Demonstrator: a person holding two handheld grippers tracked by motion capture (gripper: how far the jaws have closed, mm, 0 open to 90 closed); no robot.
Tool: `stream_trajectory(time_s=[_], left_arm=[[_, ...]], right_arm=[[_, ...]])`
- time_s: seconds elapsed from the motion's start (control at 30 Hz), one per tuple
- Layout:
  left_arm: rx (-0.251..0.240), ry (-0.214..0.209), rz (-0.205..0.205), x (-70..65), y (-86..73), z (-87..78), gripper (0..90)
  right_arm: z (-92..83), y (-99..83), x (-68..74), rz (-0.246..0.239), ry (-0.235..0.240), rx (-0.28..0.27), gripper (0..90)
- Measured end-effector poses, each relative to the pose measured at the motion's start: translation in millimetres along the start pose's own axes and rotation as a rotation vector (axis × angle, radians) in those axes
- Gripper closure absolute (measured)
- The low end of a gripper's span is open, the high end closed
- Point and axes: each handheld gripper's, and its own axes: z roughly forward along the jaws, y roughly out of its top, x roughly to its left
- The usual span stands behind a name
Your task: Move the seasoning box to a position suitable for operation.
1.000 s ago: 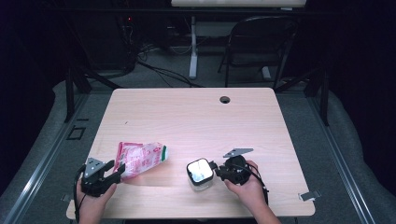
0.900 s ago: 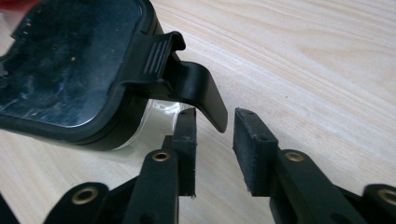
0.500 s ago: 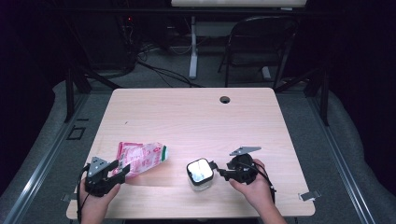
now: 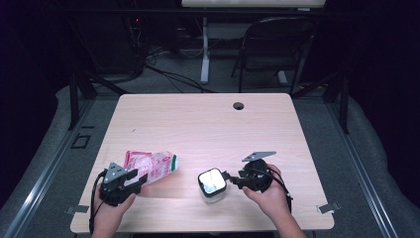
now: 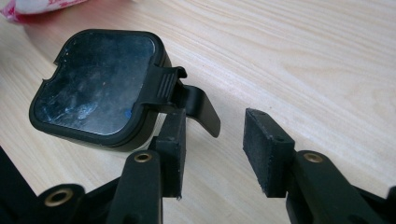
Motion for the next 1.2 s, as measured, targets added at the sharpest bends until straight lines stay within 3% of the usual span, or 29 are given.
stream_trajectory(time_s=[0.13, 0.63, 0.8, 1.2], left_arm=[[0.014, -0.015, -0.006, -3.9, 3.5, 2.7, 55.8], [0.038, -0.047, 0.006, -24.3, 18.0, 15.9, 51.2], [0.029, -0.095, 0.015, -31.6, 23.1, 18.9, 46.8], [0.028, -0.132, 0.05, -50.8, 35.4, 25.1, 60.0]], right_arm=[[0.3, 2.8, 4.0, -0.034, -0.018, 0.01, 61.5], [-5.1, 5.4, 3.0, 0.022, 0.005, -0.013, 64.9], [-8.8, 7.9, 3.4, 0.027, 0.011, -0.016, 69.1], [-12.8, 23.6, 12.1, 0.043, 0.037, -0.019, 79.5]])
